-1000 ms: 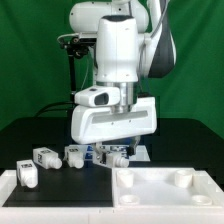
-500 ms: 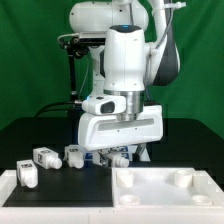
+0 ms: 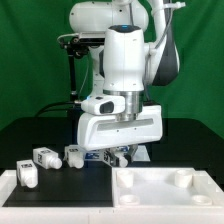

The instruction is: Assemble one leg

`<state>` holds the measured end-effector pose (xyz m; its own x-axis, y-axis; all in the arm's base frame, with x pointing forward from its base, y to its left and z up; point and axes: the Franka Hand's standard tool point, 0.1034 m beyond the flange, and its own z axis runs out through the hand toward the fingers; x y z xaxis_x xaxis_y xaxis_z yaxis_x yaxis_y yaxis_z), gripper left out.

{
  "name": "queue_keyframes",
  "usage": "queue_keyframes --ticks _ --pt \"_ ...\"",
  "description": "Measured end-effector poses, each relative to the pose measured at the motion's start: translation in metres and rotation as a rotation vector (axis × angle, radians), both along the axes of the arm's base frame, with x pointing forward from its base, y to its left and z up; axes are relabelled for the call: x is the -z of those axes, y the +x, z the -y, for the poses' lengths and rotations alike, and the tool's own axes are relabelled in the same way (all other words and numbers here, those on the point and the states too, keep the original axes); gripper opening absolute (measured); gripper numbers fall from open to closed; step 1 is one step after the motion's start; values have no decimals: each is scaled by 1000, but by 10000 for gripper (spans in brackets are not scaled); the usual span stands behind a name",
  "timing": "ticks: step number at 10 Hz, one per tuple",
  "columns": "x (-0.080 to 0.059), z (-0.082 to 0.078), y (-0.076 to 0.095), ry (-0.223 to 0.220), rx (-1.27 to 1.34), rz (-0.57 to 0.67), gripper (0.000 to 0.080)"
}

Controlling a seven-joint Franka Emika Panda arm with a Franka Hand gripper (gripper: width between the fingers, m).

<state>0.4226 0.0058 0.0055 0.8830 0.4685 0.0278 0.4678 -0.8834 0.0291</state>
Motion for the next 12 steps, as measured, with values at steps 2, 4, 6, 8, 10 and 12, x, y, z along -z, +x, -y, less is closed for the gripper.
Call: queue_keyframes --ticks 2,4,6,8,10,12 --pt "-1 0 1 4 58 0 216" --pt "-4 -8 3 16 197 -25 216" --pt "-8 -35 9 25 93 -42 216" --pt "-11 -57 2 30 113 33 217" --pt "-10 -54 1 27 104 20 218" --pt "-9 -55 1 27 98 19 218"
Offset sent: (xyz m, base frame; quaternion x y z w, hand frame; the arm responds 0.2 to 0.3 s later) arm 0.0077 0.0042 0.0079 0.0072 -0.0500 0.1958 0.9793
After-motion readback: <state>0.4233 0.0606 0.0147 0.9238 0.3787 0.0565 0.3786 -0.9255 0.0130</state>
